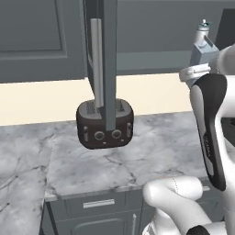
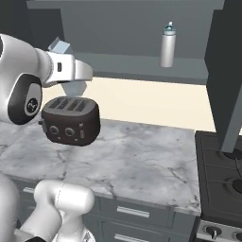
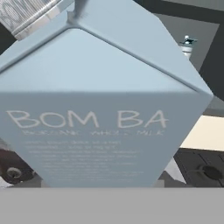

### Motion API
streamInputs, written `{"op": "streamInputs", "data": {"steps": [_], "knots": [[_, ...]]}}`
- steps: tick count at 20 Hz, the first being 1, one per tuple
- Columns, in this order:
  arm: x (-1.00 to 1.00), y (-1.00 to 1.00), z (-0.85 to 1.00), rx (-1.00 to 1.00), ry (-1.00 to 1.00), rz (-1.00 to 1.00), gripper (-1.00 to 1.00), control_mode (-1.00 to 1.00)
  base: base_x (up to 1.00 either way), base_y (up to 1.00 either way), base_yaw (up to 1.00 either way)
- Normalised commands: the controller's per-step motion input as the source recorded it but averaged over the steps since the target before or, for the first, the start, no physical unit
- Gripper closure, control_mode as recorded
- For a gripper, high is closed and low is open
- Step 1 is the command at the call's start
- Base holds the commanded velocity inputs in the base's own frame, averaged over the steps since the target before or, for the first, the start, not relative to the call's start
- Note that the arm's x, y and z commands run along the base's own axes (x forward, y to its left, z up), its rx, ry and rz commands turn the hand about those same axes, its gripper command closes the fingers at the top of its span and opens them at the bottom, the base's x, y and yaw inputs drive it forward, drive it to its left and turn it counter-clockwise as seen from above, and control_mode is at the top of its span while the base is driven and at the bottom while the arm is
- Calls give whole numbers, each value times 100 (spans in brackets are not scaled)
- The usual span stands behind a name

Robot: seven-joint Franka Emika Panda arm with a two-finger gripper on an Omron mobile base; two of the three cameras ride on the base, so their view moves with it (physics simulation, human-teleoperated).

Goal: Pick the milk, water bottle from the counter and place them in the open cabinet.

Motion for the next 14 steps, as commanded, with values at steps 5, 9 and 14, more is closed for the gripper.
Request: {"op": "streamInputs", "data": {"steps": [5,9,14], "knots": [[46,-9,0,-4,-2,0,100,-100,0,0,0],[34,-2,9,-1,-1,0,100,-100,0,0,0],[40,-3,4,0,0,0,100,-100,0,0,0]]}}
